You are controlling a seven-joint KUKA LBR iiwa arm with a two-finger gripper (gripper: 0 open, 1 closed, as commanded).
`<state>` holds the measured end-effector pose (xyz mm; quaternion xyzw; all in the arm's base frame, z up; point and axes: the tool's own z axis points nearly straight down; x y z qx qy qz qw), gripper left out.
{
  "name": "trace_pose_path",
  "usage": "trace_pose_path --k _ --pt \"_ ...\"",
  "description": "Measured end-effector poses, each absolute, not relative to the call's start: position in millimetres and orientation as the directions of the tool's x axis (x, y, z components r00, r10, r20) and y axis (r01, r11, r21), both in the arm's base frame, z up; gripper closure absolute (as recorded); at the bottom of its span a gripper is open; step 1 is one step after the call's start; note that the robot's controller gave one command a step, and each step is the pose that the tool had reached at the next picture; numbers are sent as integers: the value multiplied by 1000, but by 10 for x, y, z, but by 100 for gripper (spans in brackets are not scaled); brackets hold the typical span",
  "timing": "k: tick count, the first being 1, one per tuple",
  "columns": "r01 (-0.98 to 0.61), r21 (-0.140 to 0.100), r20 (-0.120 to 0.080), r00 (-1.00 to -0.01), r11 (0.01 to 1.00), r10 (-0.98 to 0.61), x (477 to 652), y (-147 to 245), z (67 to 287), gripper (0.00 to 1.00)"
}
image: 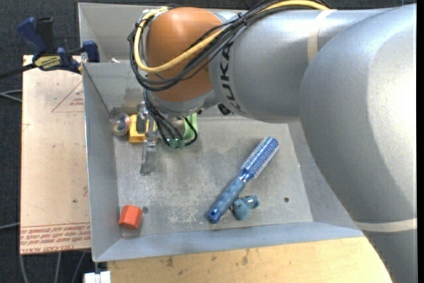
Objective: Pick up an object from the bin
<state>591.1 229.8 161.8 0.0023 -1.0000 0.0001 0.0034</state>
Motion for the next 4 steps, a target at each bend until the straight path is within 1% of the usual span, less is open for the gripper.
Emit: trace_pose_path --k 1,2,3,4 --pt "123 -2 2 -992 992 123 6305 1854 921 0" --pt "127 1 7 -992 992 127 6553 2382 699 0" --pt "134 8 -10 -991 991 134 6597 2358 755 100" --pt "111 6 -11 -994 994 111 6455 2328 1941 100"
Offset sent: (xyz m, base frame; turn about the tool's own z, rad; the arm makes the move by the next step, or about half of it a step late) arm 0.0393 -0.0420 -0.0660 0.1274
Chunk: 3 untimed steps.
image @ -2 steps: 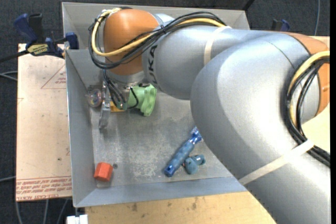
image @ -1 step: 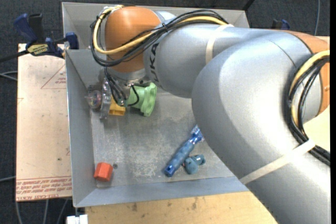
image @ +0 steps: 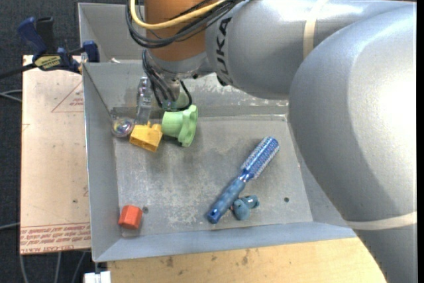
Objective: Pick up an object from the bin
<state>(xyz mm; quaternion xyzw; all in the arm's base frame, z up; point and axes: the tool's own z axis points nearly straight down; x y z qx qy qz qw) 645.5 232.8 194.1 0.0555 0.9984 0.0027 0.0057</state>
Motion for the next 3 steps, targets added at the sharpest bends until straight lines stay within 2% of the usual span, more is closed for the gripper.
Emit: trace_pose_path --k 1,2,3 --pt "287 0 -2 -958 958 287 6059 1776 2075 100" --pt "345 -1 1 -939 939 345 6383 1766 1493 100" --pt "627 -1 -1 -779 779 627 6378 1009 1507 100"
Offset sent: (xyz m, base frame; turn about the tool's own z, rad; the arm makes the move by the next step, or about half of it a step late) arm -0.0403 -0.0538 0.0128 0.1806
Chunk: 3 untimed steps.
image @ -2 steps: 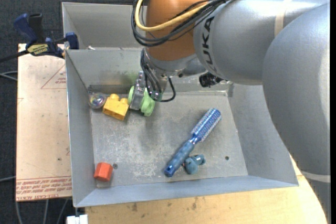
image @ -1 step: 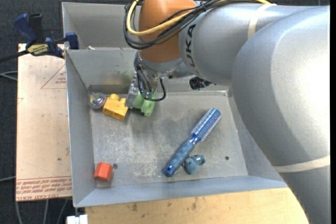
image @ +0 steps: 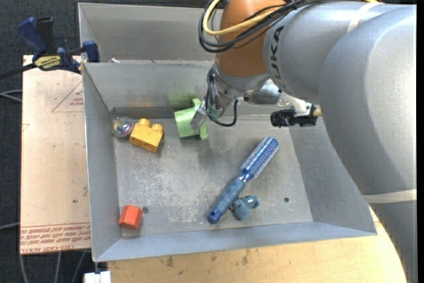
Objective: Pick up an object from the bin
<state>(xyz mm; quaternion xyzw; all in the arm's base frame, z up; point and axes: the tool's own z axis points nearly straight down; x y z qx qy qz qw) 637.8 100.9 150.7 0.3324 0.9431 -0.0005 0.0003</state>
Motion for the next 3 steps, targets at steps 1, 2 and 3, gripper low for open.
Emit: trace_pose_path --k 1,2,3 --pt "676 0 1 -737 737 676 6168 1174 1479 100" --pt "673 6 -4 -740 740 673 6255 1193 1874 100" --pt "692 -3 1 -721 721 692 6104 1345 1572 100"
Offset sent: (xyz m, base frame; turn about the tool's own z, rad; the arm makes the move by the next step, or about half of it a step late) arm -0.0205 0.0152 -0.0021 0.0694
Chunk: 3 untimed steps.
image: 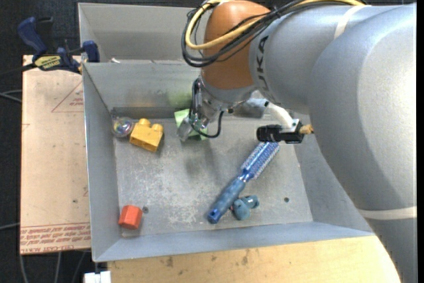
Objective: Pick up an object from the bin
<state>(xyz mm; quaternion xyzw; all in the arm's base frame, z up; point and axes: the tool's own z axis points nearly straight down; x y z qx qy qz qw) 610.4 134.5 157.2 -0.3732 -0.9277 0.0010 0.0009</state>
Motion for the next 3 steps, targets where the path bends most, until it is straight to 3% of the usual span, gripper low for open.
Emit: trace_pose_path --k 1,2,3 --pt "689 8 -5 -725 725 689 6198 1349 2255 100" --pt "183 0 1 -983 983 183 5970 1358 1923 100" --pt "209 0 3 -978 978 209 5777 1418 1683 100"
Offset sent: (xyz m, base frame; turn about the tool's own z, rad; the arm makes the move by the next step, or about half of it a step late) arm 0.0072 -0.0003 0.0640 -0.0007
